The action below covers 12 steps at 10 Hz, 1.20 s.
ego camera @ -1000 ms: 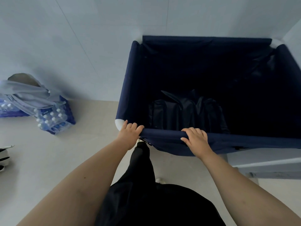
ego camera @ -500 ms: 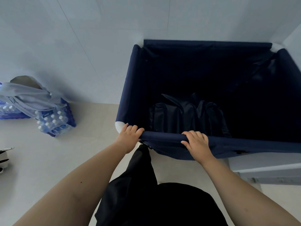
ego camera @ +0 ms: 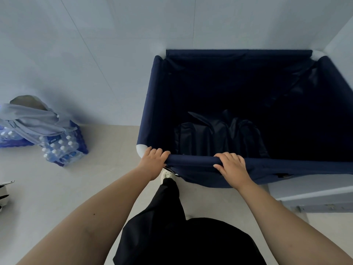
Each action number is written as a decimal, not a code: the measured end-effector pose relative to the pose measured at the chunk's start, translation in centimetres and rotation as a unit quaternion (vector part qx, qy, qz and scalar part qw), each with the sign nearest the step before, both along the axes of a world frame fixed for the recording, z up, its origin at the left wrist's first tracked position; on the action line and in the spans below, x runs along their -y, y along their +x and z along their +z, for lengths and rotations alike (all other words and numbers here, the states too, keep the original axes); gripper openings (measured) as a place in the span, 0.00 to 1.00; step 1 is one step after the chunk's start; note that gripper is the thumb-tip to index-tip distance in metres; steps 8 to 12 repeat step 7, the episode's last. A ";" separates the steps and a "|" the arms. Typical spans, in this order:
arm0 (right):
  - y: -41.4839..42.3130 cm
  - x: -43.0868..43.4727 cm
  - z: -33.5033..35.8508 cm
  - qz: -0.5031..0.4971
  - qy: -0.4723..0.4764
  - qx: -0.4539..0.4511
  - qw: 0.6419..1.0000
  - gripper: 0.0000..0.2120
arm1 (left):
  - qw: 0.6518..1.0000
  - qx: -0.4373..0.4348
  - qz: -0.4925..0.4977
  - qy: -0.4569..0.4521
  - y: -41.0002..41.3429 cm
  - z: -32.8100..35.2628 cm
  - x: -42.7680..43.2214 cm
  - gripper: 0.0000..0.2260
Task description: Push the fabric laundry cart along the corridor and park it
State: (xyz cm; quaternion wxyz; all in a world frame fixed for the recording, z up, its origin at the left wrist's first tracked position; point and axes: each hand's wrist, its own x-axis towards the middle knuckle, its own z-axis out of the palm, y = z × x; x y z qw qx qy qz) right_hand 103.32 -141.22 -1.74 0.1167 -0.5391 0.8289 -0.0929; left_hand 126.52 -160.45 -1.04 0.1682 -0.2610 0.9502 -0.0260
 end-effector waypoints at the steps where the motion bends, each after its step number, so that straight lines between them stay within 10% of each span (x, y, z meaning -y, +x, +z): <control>1: 0.0 0.4 0.8 -0.011 0.043 0.017 0.999 0.17 | 0.999 0.027 -0.003 0.020 -0.2 0.4 0.3 0.21; 12: 0.8 2.3 4.3 -0.058 0.203 0.065 0.975 0.22 | 0.975 0.092 0.017 0.201 -2.1 3.5 2.9 0.18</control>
